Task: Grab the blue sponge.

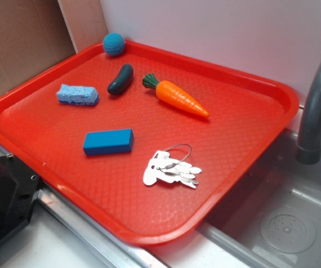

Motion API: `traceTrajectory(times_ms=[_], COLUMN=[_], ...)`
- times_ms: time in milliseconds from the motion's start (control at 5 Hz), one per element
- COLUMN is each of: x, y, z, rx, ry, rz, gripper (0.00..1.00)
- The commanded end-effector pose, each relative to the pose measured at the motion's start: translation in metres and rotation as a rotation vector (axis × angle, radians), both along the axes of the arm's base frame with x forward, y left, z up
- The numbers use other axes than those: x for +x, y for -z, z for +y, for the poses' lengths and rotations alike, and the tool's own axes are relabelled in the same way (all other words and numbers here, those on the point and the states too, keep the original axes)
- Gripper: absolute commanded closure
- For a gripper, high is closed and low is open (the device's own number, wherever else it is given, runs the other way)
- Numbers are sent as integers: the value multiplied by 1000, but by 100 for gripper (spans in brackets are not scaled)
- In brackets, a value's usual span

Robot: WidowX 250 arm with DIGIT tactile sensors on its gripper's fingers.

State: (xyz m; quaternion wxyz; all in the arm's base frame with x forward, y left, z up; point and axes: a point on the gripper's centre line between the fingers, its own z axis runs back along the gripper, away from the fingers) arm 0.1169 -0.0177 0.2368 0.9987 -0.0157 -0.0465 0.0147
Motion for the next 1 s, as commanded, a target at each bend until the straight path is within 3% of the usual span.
traceTrajectory(times_ms=[0, 200, 400, 600, 800], x=[0, 35, 73, 104, 112], y=[0, 3, 2, 13, 53], z=[0, 7, 18, 32, 47], rx=[0, 16, 22, 90, 76], ry=[0, 3, 18, 270, 524], rz=[0, 32, 24, 103, 228], gripper=[0, 0, 0, 0, 0])
